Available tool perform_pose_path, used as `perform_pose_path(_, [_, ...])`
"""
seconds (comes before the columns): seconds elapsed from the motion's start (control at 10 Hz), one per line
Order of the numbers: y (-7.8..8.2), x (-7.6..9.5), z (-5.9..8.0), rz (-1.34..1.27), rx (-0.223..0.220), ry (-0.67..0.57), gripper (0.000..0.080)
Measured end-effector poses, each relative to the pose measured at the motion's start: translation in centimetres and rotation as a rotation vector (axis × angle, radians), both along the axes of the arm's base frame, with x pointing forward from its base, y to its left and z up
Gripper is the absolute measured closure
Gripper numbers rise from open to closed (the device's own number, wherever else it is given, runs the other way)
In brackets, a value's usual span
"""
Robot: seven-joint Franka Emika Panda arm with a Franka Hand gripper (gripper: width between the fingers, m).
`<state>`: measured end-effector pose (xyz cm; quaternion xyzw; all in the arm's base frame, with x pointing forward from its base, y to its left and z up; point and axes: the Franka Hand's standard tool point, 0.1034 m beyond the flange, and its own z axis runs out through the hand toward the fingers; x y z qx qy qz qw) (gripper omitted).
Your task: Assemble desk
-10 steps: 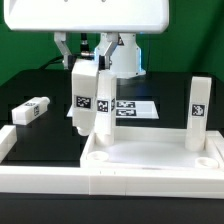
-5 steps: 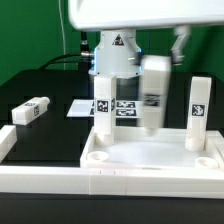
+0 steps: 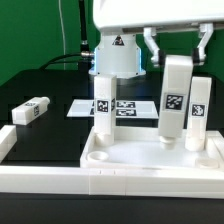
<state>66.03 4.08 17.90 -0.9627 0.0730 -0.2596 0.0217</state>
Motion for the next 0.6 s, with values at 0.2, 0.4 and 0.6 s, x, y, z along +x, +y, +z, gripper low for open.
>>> perform_pose_path(0.2, [2.8,-0.7,-0.3,0.018,0.010,-0.097,0.0504])
perform_pose_path(0.4, [3.8,-0.8,-0.6,0.015,0.029,-0.079,0.0504])
perform_pose_path(0.6, [3.7,-0.8,-0.7,0.018,0.025,-0.078,0.0504])
